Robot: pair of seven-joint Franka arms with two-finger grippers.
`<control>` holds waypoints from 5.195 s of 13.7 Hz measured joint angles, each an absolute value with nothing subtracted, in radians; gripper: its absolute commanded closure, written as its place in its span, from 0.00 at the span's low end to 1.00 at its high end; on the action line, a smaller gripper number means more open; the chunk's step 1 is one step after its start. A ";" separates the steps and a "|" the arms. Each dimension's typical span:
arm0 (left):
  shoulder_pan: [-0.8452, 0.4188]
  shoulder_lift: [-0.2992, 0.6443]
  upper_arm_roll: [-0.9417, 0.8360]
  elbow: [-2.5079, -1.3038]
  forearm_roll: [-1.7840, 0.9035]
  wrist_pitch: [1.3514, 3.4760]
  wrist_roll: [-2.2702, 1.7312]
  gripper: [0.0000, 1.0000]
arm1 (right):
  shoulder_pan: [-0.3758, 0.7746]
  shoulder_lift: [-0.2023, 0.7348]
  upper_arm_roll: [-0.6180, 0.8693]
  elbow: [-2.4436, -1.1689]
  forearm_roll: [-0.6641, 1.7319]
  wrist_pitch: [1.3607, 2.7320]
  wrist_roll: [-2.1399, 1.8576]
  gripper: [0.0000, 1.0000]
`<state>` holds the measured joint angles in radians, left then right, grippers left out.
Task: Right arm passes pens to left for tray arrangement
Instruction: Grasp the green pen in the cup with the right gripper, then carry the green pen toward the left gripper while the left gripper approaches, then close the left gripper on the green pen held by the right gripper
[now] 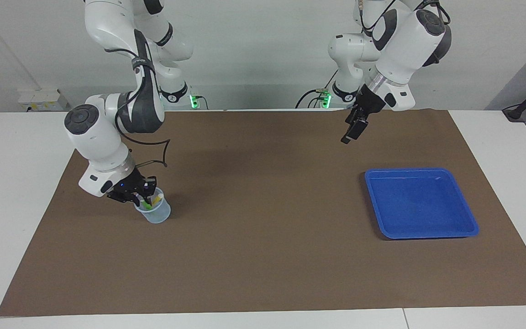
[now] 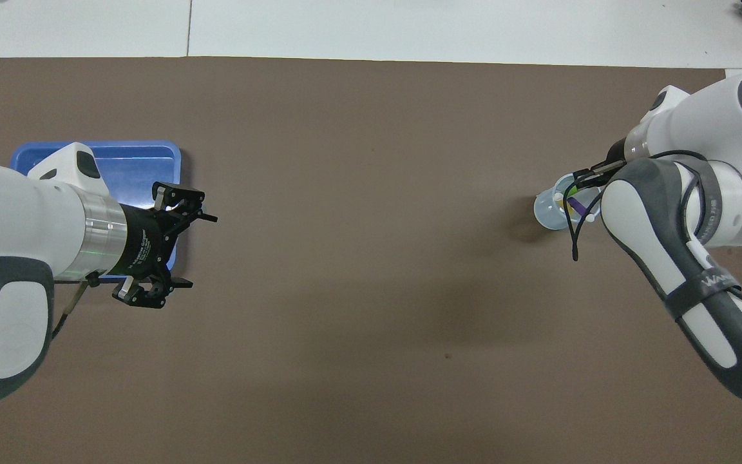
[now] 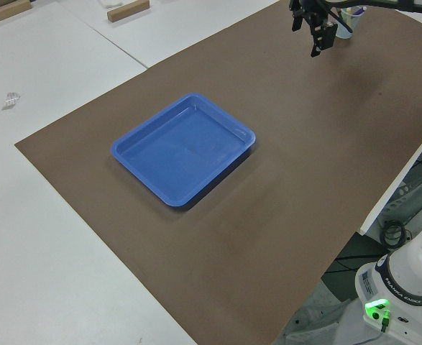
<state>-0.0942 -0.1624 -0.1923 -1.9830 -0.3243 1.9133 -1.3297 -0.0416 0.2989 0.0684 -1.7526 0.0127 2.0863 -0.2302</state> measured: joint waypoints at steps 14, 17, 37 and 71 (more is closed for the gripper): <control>-0.183 -0.153 -0.195 -2.062 -0.432 2.163 -1.524 0.00 | -0.042 0.188 0.069 -1.574 0.018 1.773 -0.230 0.98; -0.212 -0.145 -0.196 -2.070 -0.437 2.198 -1.567 0.00 | -0.041 0.149 0.069 -1.489 0.088 1.636 -0.225 0.98; -0.484 0.007 -0.191 -2.063 -0.470 2.703 -2.124 0.00 | 0.253 0.243 0.121 -1.564 0.548 2.049 0.621 0.98; -0.436 0.159 -0.176 -1.888 -0.463 2.663 -2.107 0.54 | 0.317 0.245 0.121 -1.589 0.548 2.151 0.777 0.98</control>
<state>-0.4364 0.1586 -0.1756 -1.8883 -0.4632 2.6630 -2.1074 0.3173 0.2446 0.1210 -1.5887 0.5481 2.1506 0.7770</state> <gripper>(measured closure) 0.542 0.824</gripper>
